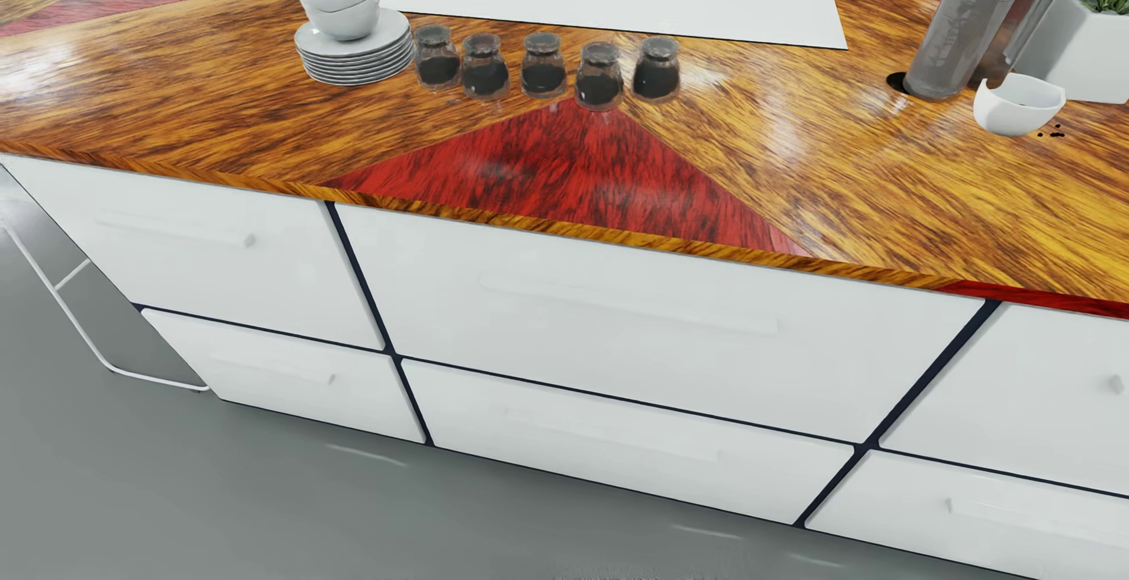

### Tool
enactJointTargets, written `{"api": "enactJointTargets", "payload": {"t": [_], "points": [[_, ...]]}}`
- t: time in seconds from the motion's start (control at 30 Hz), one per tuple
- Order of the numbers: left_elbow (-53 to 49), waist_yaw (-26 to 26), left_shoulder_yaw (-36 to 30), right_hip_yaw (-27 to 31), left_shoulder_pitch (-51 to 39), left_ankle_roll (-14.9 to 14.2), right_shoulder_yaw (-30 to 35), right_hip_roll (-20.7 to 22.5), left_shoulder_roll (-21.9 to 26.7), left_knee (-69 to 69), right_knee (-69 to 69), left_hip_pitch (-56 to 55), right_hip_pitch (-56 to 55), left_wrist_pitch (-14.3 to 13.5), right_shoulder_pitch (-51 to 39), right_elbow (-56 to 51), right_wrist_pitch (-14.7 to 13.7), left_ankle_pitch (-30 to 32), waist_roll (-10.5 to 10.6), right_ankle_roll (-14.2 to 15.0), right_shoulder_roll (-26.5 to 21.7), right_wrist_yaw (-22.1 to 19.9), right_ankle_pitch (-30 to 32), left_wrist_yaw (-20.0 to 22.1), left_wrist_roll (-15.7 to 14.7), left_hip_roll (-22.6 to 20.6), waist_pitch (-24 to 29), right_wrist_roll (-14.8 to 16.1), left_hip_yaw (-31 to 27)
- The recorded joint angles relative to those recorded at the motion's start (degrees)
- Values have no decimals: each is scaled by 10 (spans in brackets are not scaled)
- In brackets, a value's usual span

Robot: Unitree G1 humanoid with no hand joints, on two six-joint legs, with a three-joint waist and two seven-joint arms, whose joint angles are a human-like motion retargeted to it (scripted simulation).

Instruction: Go to the corner

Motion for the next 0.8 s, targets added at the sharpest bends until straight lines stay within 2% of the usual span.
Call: {"api": "enactJointTargets", "payload": {"t": [0.33, 0.37, 0.8], "points": [[-3, 19, -9, 0, -8, 0, 12, 4, 4, 6, 0, -5, -2, 0, -6, -3, 0, -2, 0, 0, -5, 0, 0, 0, 0, 1, 2, 0, 0], [4, 20, 15, 0, -6, 0, 8, 3, -2, 5, 2, -3, -2, 0, -6, -2, 0, -2, 0, 0, -4, 0, 2, 0, 0, 1, 3, 0, 0], [-4, 18, -1, 0, -3, 0, 13, 1, 1, 9, -1, -5, 1, 0, -5, 0, 0, -4, 3, 0, -6, 0, 2, 0, 0, 0, 1, 0, 0]]}}
